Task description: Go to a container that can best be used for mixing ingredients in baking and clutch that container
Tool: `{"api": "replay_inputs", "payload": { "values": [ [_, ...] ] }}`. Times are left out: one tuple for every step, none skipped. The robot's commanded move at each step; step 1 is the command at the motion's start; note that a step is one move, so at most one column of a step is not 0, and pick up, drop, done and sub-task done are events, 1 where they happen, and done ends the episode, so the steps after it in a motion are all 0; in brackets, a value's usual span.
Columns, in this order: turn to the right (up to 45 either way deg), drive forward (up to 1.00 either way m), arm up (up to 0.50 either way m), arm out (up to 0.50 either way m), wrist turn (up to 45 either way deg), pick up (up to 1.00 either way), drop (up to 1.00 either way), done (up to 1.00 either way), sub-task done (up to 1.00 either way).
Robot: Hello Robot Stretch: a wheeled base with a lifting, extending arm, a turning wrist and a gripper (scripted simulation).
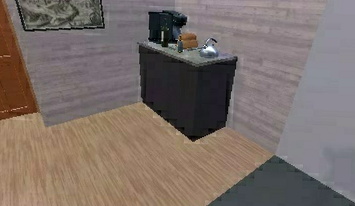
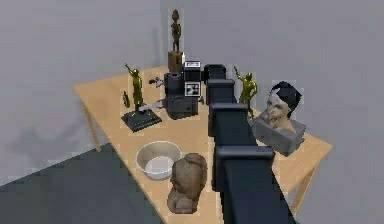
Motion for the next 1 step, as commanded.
{"api": "replay_inputs", "payload": {
  "values": [
    [0.0, 0.0, -0.28, 0.0, 0.0, 0.0, 0.0, 0.0, 0.0]
  ]
}}
